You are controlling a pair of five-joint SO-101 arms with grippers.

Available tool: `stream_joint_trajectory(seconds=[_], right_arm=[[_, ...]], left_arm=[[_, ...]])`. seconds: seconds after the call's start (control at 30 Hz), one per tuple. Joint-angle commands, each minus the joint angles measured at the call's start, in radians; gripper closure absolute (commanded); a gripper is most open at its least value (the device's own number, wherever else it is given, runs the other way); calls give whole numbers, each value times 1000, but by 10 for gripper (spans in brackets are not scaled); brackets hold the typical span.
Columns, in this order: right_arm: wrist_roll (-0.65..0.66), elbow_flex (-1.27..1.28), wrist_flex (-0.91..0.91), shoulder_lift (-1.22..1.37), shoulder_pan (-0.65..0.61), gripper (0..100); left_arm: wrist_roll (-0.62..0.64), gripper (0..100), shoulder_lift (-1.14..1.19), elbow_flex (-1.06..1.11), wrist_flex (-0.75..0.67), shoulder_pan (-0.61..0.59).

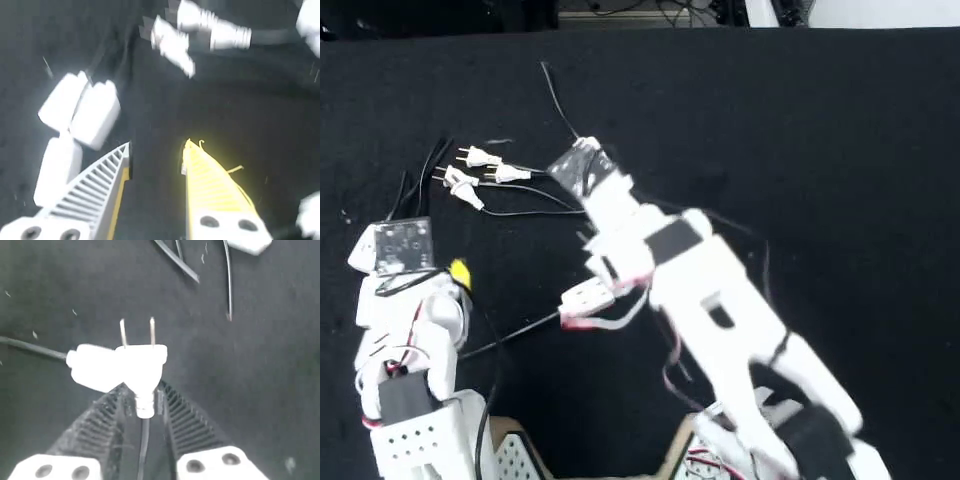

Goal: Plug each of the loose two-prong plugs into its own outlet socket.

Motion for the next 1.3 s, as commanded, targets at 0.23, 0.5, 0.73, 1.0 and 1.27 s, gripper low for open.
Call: stream_joint_trajectory(seconds=[0.23, 0.5, 0.73, 1.0, 1.27], right_arm=[[-100, 320, -537, -185, -146, 988], [-120, 349, -568, -185, -146, 988], [-120, 407, -649, -185, -160, 988], [-120, 407, -647, -191, -207, 988], [-120, 392, -606, -193, -207, 988]], left_arm=[[189, 819, 0, -114, -98, 211], [282, 817, 0, -124, -92, 305], [282, 817, 0, -114, -98, 433], [193, 817, 0, -1, -147, 464], [163, 819, 0, 54, -167, 369]])
